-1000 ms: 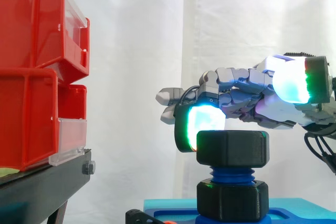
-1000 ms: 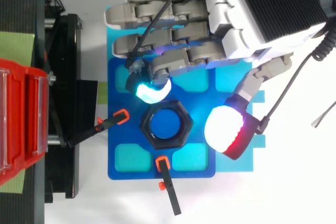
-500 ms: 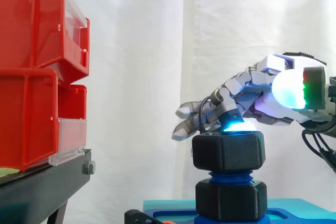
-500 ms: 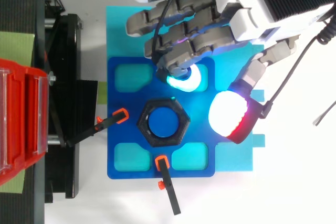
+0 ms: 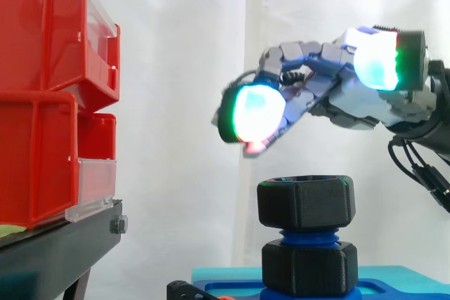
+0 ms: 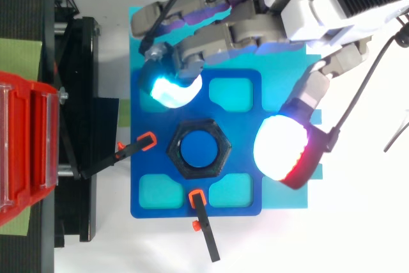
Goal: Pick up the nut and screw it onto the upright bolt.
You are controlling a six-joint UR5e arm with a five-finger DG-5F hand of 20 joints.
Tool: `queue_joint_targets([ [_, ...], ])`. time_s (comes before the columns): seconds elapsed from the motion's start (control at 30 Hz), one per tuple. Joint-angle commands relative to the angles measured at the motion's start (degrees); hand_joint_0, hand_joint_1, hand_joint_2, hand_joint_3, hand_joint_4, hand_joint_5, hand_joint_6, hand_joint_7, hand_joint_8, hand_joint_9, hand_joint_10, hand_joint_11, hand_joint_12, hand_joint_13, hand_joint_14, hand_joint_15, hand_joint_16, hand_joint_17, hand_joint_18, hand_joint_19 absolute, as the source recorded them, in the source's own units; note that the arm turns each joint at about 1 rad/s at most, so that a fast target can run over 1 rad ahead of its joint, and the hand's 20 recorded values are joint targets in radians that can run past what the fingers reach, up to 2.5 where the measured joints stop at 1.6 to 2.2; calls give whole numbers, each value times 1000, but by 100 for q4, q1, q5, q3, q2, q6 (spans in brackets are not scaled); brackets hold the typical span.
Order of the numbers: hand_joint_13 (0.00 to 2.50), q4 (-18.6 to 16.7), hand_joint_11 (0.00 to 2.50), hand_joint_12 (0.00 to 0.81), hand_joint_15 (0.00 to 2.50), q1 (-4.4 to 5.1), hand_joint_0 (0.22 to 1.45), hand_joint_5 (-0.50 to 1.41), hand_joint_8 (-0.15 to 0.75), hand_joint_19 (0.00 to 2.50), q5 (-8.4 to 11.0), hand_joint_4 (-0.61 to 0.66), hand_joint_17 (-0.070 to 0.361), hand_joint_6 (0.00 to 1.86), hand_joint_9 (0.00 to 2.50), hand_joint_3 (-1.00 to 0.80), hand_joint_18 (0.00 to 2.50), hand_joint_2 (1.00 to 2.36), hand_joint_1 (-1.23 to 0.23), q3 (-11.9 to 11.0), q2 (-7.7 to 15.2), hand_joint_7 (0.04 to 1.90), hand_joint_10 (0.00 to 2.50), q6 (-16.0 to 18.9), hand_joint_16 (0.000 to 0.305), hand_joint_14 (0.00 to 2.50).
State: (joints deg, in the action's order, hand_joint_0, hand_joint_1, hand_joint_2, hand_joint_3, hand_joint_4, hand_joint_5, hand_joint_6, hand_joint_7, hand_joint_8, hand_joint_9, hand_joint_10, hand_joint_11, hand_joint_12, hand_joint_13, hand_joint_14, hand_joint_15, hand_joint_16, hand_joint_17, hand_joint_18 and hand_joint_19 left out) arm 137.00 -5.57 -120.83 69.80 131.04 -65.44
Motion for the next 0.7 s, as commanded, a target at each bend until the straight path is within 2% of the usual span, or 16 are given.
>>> queue_joint_targets([
  [0.0,438,-24,0,293,0,47,468,-139,250,0,-63,245,66,503,793,-500,92,1000,-158,-54,0,860,0,5,29,0],
  [0.23,377,-50,0,305,0,144,466,-156,248,0,-63,213,73,503,694,-500,34,1000,-151,-45,53,780,0,5,33,0],
  [0.53,332,-24,0,315,0,162,464,-163,247,0,-37,201,78,502,634,-500,0,1000,-150,-36,167,749,0,23,35,0],
  [0.67,311,-41,0,319,0,135,461,-169,247,0,-28,198,80,502,592,-500,0,1000,-147,-28,361,735,0,58,36,0],
])
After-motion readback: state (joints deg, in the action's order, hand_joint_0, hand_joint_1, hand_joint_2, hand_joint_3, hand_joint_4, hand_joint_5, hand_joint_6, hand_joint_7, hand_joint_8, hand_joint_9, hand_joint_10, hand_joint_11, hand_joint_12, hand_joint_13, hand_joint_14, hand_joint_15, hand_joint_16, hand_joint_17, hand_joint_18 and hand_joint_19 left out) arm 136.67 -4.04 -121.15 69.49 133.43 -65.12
